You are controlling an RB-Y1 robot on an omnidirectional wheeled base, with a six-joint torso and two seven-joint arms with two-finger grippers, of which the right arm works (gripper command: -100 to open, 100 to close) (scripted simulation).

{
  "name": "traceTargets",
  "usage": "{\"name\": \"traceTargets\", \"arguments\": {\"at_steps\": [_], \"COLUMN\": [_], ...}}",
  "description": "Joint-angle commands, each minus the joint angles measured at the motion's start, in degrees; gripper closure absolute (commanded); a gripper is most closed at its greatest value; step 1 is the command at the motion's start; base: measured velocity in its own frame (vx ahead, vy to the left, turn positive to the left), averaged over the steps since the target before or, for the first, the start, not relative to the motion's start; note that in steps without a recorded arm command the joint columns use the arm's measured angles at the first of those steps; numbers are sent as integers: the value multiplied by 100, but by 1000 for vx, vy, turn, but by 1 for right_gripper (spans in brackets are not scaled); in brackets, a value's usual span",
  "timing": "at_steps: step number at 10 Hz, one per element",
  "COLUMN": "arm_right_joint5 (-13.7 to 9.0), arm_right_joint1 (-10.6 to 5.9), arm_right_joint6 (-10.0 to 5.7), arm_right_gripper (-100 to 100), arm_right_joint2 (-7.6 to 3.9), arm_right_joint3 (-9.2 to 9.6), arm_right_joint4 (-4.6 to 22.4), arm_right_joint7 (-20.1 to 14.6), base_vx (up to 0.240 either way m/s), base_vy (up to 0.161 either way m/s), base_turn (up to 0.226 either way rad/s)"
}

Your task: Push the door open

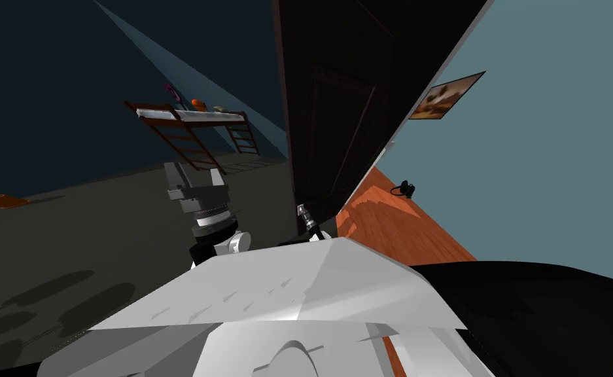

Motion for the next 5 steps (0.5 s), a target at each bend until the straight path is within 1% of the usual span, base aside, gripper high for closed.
{"name": "traceTargets", "arguments": {"at_steps": [1,3,5], "arm_right_joint5": [-67,-129,-186], "arm_right_joint1": [-95,-113,-129], "arm_right_joint6": [-73,-77,-81], "arm_right_gripper": [100,100,100], "arm_right_joint2": [-56,-49,16], "arm_right_joint3": [-177,-340,-492], "arm_right_joint4": [81,101,120], "arm_right_joint7": [38,84,127], "base_vx": [163,192,173], "base_vy": [196,153,181], "base_turn": [-74,-74,-79]}}
